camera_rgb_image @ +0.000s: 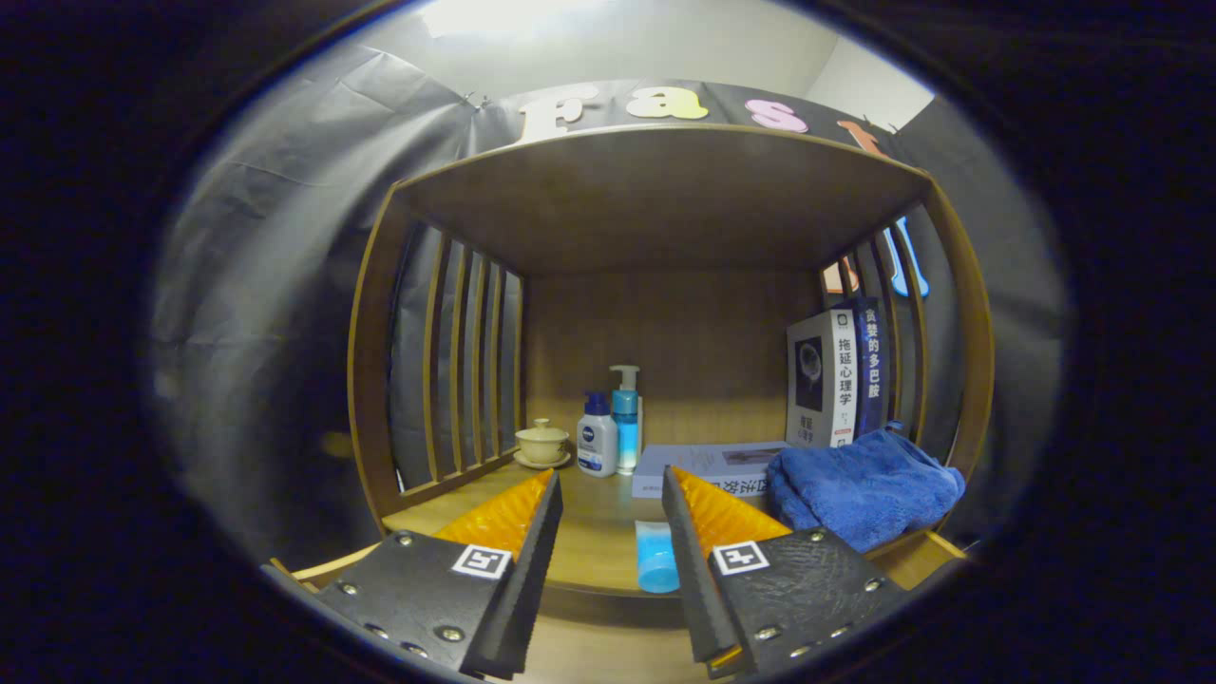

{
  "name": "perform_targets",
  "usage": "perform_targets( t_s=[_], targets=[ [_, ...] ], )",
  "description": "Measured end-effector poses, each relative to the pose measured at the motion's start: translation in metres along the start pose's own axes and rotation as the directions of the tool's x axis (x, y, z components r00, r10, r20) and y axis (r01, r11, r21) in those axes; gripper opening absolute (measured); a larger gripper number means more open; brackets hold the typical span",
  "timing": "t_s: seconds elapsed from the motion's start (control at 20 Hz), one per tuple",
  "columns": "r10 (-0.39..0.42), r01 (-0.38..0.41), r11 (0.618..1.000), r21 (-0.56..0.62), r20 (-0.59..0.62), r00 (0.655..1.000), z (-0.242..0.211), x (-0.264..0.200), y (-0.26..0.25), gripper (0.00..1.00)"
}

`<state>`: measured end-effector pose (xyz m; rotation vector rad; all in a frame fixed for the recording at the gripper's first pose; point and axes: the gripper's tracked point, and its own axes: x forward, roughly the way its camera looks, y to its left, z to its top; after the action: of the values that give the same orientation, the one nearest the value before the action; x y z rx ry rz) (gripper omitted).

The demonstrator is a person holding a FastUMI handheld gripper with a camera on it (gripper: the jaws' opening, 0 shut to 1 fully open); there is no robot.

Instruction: Pull open the drawer, take out the items inside it, and place them on the countertop above the cabinet.

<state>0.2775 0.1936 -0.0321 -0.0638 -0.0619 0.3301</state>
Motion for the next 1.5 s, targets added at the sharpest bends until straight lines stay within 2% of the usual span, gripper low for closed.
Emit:
perform_targets(
  t_s=[0.35, 0.5, 0.6, 0.85, 0.9, 1.0, 1.05, 1.25, 1.5],
  targets=[
    [-0.019, 0.019, 1.0, -0.009, -0.052, 0.998, 0.002, -0.022, -0.006, 0.63],
    [-0.015, 0.015, 1.0, -0.017, -0.037, 0.999, 0.024, -0.059, 0.004, 0.63],
    [-0.048, 0.048, 0.999, -0.018, -0.048, 0.998, 0.026, -0.087, 0.003, 0.63],
    [-0.098, 0.095, 0.995, -0.025, -0.16, 0.982, -0.012, -0.146, 0.002, 0.64],
    [-0.098, 0.097, 0.995, -0.014, -0.171, 0.98, -0.02, -0.152, 0.004, 0.71],
    [-0.106, 0.111, 0.994, 0.011, -0.207, 0.973, -0.041, -0.167, 0.004, 0.79],
    [-0.112, 0.119, 0.993, 0.015, -0.23, 0.967, -0.05, -0.174, -0.001, 0.79],
    [-0.137, 0.151, 0.988, 0.03, -0.264, 0.955, -0.077, -0.188, -0.004, 0.98],
    [-0.125, 0.159, 0.983, 0.093, -0.301, 0.945, -0.108, -0.188, -0.014, 0.98]
  ],
)
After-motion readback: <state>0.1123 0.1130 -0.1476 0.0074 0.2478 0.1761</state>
